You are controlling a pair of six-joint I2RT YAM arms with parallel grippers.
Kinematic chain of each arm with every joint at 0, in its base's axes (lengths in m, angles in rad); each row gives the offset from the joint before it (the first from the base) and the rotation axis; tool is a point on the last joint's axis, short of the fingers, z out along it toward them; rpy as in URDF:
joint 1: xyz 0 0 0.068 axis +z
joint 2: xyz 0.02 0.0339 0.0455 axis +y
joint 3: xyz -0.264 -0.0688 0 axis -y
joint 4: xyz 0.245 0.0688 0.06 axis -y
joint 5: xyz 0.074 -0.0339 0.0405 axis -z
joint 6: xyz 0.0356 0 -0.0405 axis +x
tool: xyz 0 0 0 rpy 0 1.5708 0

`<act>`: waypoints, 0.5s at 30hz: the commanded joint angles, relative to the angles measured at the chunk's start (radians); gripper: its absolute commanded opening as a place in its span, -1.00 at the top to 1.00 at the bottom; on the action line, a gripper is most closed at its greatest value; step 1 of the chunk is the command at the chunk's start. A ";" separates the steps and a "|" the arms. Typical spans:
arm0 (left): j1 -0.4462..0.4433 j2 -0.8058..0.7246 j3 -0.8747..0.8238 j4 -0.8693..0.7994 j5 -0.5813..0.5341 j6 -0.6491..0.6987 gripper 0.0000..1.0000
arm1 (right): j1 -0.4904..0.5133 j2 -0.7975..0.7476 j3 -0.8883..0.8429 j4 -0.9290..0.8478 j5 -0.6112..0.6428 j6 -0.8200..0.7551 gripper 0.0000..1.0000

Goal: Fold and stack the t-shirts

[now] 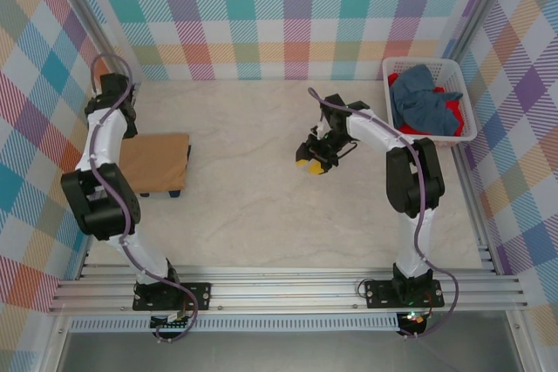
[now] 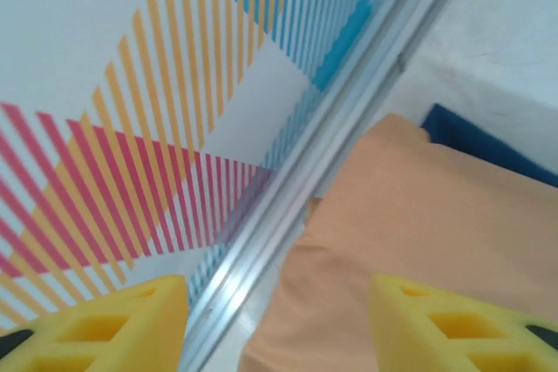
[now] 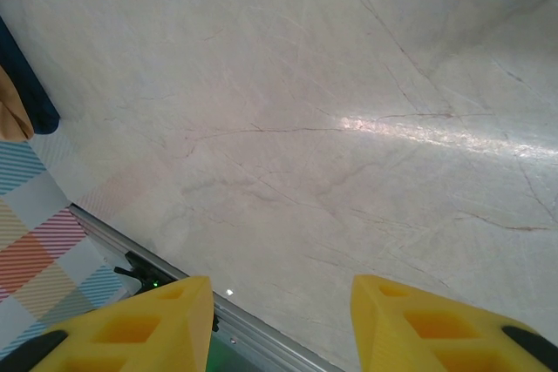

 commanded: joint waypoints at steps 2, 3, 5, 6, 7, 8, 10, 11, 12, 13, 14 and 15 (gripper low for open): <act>0.014 -0.116 -0.134 -0.062 0.378 -0.278 -0.02 | 0.012 0.003 -0.005 0.008 -0.025 0.004 0.10; 0.014 -0.133 -0.179 -0.033 0.446 -0.329 0.01 | 0.013 0.003 -0.005 0.011 -0.025 0.006 0.11; 0.014 -0.176 -0.286 0.049 0.597 -0.394 0.08 | 0.015 0.001 -0.010 0.021 -0.025 0.010 0.11; 0.014 -0.199 -0.334 0.098 0.654 -0.422 0.08 | 0.015 0.000 -0.013 0.026 -0.023 0.013 0.11; 0.014 -0.220 -0.378 0.137 0.705 -0.446 0.07 | 0.015 -0.002 -0.018 0.031 -0.022 0.014 0.11; 0.014 -0.247 -0.408 0.154 0.731 -0.469 0.07 | 0.015 -0.008 -0.024 0.036 -0.019 0.016 0.11; 0.007 -0.305 -0.486 0.226 0.827 -0.517 0.07 | 0.015 -0.036 -0.052 0.069 -0.010 0.024 0.12; -0.016 -0.326 -0.519 0.252 0.855 -0.552 0.08 | 0.015 -0.061 -0.076 0.093 0.003 0.027 0.11; -0.048 -0.339 -0.534 0.254 0.869 -0.565 0.10 | 0.015 -0.091 -0.101 0.126 0.023 0.029 0.12; -0.100 -0.354 -0.547 0.258 0.874 -0.556 0.11 | 0.014 -0.146 -0.145 0.182 0.064 0.034 0.10; -0.157 -0.369 -0.555 0.252 0.849 -0.539 0.10 | 0.012 -0.209 -0.201 0.241 0.104 0.041 0.07; -0.198 -0.388 -0.571 0.254 0.815 -0.537 0.07 | 0.006 -0.255 -0.243 0.288 0.129 0.049 0.05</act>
